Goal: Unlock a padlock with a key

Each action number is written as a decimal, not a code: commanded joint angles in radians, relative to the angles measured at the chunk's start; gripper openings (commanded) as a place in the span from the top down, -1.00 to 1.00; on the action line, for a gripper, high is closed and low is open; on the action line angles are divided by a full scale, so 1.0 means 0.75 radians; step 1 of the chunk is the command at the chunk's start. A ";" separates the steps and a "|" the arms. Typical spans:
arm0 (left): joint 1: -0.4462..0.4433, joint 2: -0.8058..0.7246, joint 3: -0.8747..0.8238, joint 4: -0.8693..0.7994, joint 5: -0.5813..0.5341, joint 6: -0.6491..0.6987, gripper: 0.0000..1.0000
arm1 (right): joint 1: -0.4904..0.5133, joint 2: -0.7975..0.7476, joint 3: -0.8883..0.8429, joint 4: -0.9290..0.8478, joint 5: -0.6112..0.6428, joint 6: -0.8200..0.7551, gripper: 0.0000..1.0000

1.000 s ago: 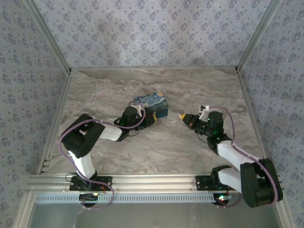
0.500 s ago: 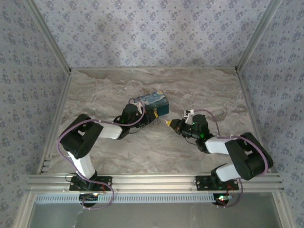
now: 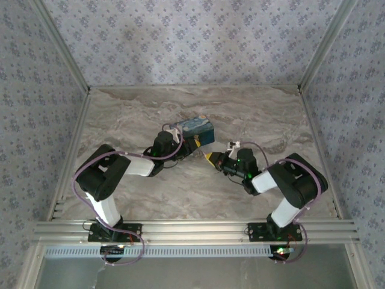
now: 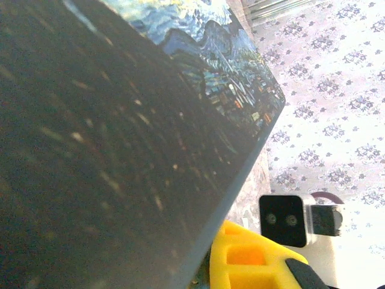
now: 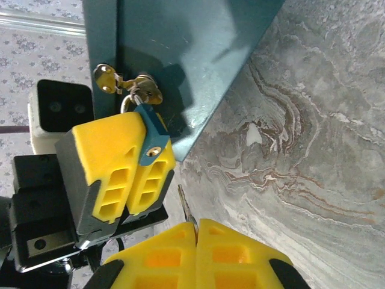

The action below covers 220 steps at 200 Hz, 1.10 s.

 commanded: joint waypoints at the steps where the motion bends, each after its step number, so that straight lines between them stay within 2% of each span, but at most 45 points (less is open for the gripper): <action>1: 0.008 -0.003 -0.008 0.103 0.031 -0.014 0.83 | 0.019 0.042 0.012 0.135 0.033 0.050 1.00; 43: 0.006 -0.001 -0.010 0.107 0.029 -0.014 0.82 | 0.025 0.170 0.022 0.324 0.040 0.135 1.00; 220: 0.006 0.009 -0.038 0.162 0.024 -0.022 0.81 | 0.043 0.190 0.084 0.324 0.048 0.154 1.00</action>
